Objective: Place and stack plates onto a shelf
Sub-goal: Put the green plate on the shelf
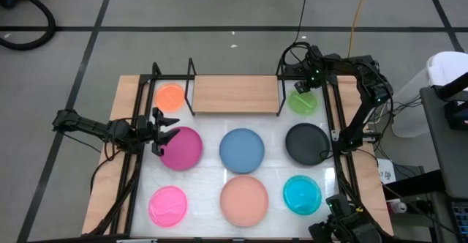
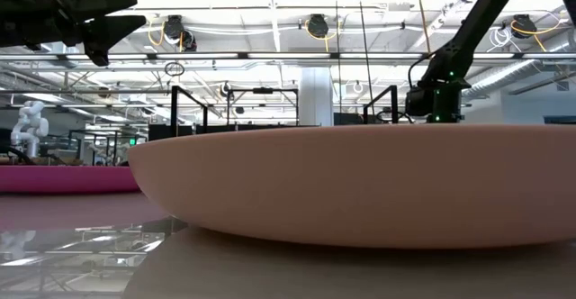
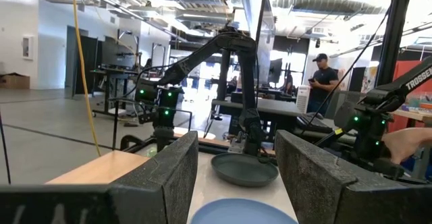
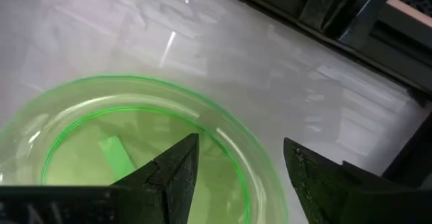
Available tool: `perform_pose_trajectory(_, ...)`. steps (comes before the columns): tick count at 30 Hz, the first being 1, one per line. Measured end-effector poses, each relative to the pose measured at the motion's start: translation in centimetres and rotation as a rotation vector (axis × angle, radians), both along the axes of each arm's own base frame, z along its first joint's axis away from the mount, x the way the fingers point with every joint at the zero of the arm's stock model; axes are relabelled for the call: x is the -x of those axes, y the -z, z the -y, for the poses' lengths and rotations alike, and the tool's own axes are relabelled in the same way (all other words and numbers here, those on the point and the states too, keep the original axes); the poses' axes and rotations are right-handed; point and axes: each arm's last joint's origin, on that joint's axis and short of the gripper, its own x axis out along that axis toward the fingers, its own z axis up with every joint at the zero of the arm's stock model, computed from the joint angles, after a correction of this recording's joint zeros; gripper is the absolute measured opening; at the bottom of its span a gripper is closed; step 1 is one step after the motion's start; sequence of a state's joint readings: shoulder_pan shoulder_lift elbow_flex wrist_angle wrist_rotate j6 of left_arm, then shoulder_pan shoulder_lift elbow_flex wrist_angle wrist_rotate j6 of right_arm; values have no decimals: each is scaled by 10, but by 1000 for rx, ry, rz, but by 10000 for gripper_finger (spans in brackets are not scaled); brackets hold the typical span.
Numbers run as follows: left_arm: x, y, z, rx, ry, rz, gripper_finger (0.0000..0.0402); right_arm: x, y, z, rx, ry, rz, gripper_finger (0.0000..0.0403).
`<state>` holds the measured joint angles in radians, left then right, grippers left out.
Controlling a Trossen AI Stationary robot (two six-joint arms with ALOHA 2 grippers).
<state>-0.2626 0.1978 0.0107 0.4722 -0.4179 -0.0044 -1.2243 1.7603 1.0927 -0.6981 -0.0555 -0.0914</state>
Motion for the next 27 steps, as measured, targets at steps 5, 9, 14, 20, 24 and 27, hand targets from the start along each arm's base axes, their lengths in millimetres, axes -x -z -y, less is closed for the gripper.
perform_pose_trajectory(5, 0, 0, 0, 0, 0, 0, 202, 0, 0, -1, -9, 1, -2, 187)
perform_pose_trajectory(9, 0, 0, 0, 0, 0, -1, 202, 0, 0, -1, -14, 1, -5, 141)
perform_pose_trajectory(14, 0, 0, 0, 0, 0, 0, 202, 0, 0, -1, -9, 1, -3, 55)
perform_pose_trajectory(20, 0, 0, 0, 0, 0, 0, 202, 0, -1, 0, 2, 1, 1, 8)
perform_pose_trajectory(24, 0, 0, 0, 0, 0, 0, 202, 0, -1, -1, 2, 0, 2, 2)
perform_pose_trajectory(27, 0, 0, 0, 0, 0, 0, 202, 1, -7, -2, 10, 0, 4, 1)
